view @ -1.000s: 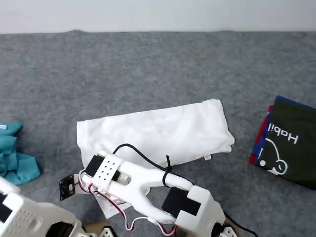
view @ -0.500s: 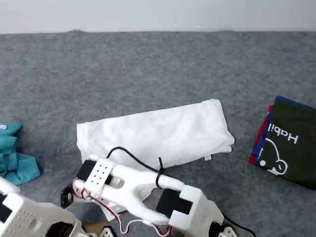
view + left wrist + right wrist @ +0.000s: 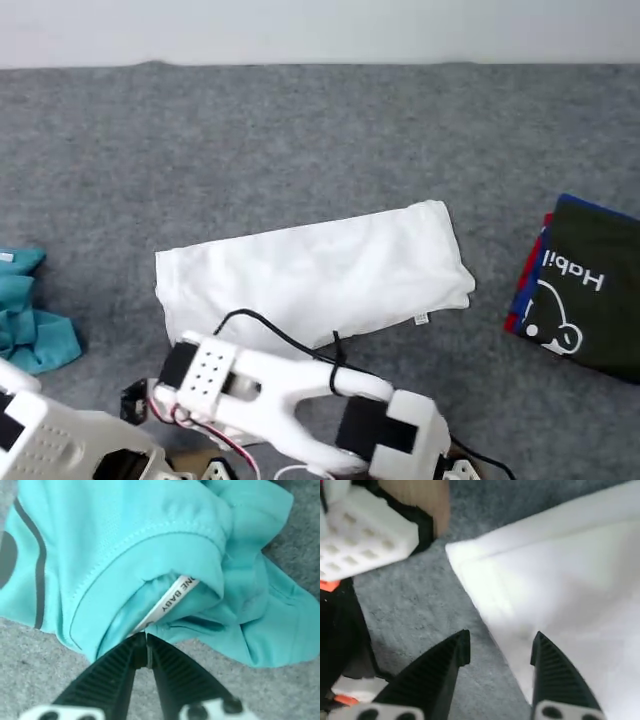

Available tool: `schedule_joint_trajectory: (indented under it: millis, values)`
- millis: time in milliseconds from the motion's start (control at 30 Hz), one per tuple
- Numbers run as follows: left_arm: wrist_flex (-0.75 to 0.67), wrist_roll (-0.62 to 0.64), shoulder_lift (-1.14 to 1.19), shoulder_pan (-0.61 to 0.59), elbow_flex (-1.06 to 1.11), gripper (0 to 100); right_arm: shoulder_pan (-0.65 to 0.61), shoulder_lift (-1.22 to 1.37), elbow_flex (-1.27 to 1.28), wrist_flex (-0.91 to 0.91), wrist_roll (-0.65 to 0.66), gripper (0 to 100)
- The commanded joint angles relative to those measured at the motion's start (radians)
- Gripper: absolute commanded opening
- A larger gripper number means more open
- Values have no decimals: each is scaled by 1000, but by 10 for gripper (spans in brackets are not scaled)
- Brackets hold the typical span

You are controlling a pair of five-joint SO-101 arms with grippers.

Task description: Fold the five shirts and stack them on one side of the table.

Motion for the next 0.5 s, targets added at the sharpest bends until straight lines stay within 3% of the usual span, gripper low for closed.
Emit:
schedule_joint_trajectory:
  millis: [0,467]
  values:
    - [38,-28,-11,-8,-42,6,7,-110,114,-84,-6,206]
    - [41,-31,-6,-6,-41,6,10,-142,316,-394,-2,201]
